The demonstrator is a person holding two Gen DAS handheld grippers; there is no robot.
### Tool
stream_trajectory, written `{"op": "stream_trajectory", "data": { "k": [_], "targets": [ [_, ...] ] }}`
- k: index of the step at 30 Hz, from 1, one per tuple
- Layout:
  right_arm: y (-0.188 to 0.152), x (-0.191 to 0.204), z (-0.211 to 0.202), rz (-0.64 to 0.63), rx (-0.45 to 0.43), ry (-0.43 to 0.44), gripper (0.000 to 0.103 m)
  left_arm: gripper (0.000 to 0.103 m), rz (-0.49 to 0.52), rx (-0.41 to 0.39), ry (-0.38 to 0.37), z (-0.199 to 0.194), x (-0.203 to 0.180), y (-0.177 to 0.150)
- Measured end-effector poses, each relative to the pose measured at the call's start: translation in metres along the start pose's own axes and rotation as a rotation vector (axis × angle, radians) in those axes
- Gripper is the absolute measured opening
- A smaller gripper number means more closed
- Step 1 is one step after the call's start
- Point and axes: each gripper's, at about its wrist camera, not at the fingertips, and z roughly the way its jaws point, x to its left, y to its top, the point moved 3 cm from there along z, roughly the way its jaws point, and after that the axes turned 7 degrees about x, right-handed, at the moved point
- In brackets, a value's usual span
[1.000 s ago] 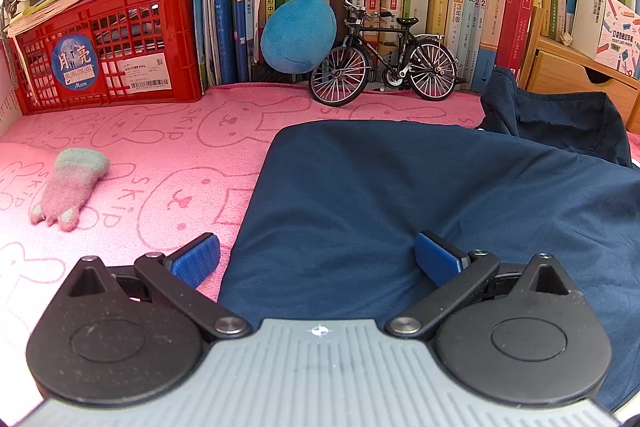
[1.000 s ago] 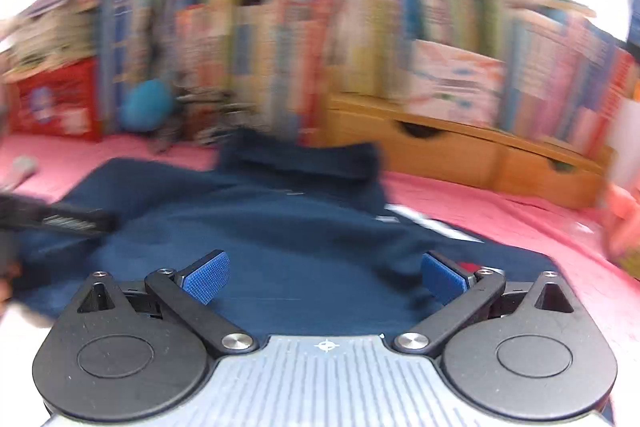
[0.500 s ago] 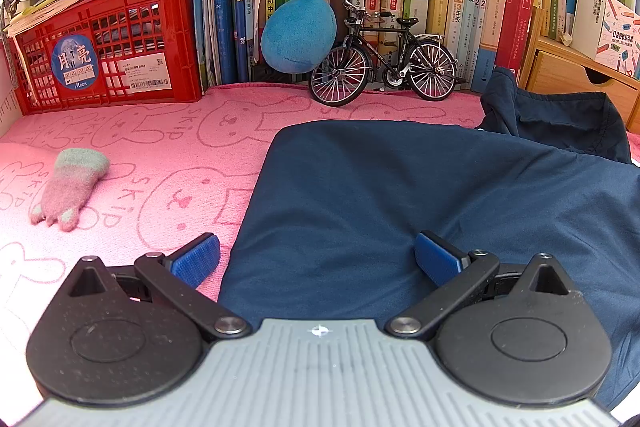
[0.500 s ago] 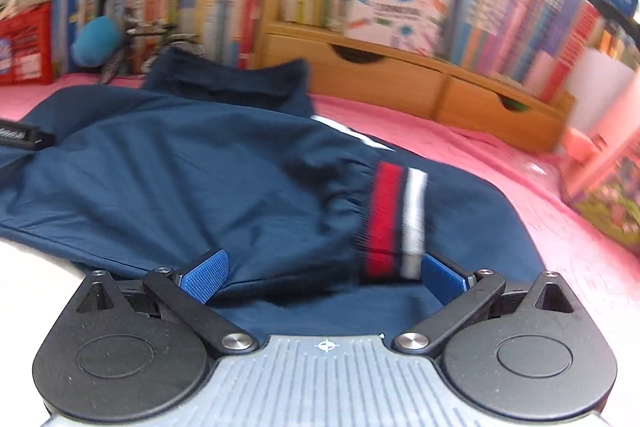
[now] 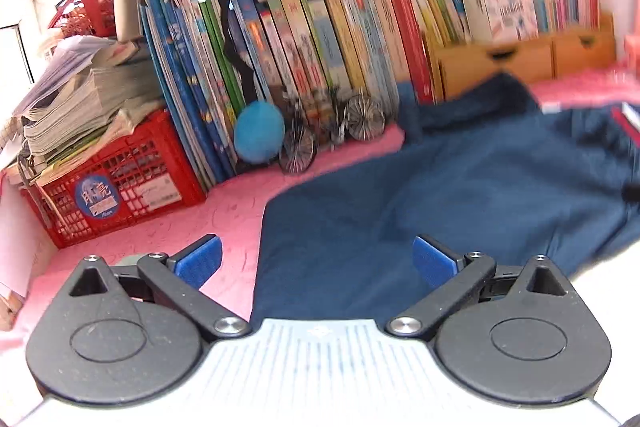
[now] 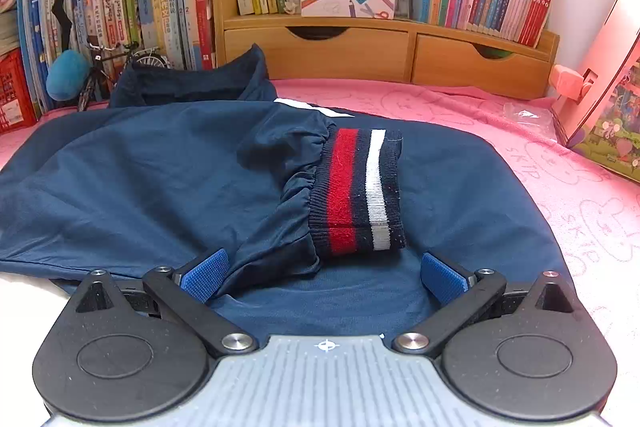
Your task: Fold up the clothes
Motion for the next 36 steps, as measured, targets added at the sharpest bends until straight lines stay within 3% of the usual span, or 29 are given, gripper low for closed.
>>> {"op": "stream_trajectory", "data": {
  "k": [4,9,13,21,24,25,27,31,36],
  "targets": [
    [0.0,-0.001,0.0,0.0,0.0,0.001,0.103,0.101,-0.029,0.093,0.075,0.022,0.013,-0.022],
    [0.0,0.0,0.0,0.001,0.0,0.001,0.103,0.103,-0.071,0.086,0.068,0.023,0.025,-0.032],
    [0.0,0.0,0.0,0.001,0.0,0.001,0.103,0.103,-0.121,0.101,0.018,0.028,0.035,-0.034],
    [-0.001,-0.001,-0.001,0.014,0.003,0.015,0.103,0.103,-0.312,0.165,-0.159,0.042,0.063,-0.044],
    [0.0,0.0,-0.016,0.073,0.003,-0.055,0.103,0.103,-0.294,0.16,-0.138,0.041,0.06,-0.043],
    [0.0,0.004,-0.026,0.105,-0.034,-0.076,0.103,0.103,-0.286,0.157,-0.13,0.04,0.058,-0.043],
    [0.003,0.02,-0.04,0.102,-0.098,-0.019,0.103,0.103,-0.285,0.157,-0.128,0.04,0.058,-0.043],
    [0.01,0.095,-0.052,-0.074,-0.109,0.127,0.103,0.103,-0.296,0.161,-0.139,0.042,0.061,-0.043],
    [0.018,0.17,-0.043,-0.212,-0.086,0.171,0.103,0.103,-0.301,0.163,-0.143,0.042,0.062,-0.043]
  ]
}}
